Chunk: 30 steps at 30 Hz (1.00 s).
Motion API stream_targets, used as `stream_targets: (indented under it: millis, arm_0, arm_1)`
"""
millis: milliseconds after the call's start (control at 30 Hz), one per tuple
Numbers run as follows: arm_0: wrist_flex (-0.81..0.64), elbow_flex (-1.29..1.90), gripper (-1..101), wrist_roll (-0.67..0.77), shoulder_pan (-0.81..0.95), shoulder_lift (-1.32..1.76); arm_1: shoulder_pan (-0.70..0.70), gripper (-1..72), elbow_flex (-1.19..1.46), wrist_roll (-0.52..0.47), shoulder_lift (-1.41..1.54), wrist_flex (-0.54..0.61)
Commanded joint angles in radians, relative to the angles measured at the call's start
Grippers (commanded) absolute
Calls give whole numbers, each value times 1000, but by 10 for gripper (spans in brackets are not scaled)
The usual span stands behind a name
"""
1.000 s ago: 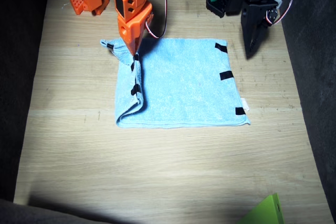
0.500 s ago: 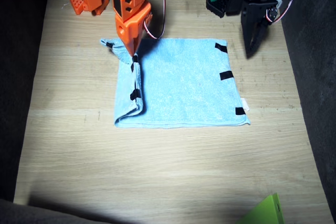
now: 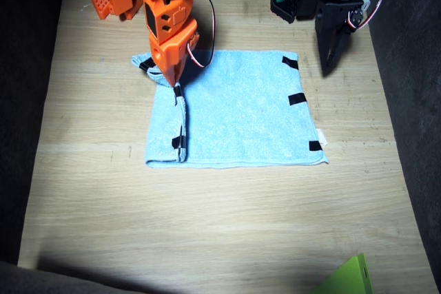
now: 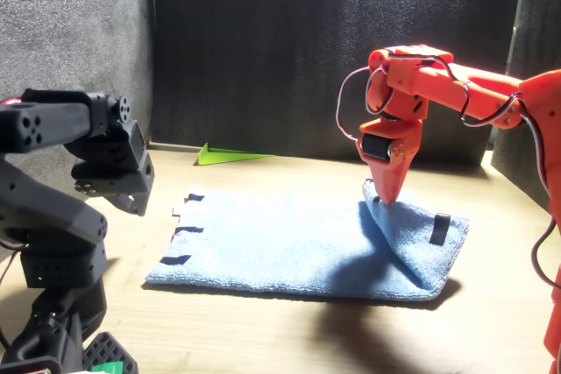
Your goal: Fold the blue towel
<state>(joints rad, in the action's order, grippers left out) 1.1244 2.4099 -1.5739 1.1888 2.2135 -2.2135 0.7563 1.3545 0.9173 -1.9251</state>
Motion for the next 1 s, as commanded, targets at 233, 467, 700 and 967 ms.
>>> stream_targets:
  millis: [233, 467, 700, 967]
  arm_0:
    - [-2, 15, 19, -12, 17, 34]
    - [-2, 15, 21, -12, 17, 35]
    - [-2, 20, 21, -12, 15, 43]
    - [-2, 21, 21, -12, 14, 43]
  arm_1:
    - [-129, -1, -31, 17, -20, -18]
    - [-175, -1, -26, 12, -46, -18]
    - [-212, 4, -26, -3, -92, -20]
    - [-272, -1, -11, -29, -124, -21]
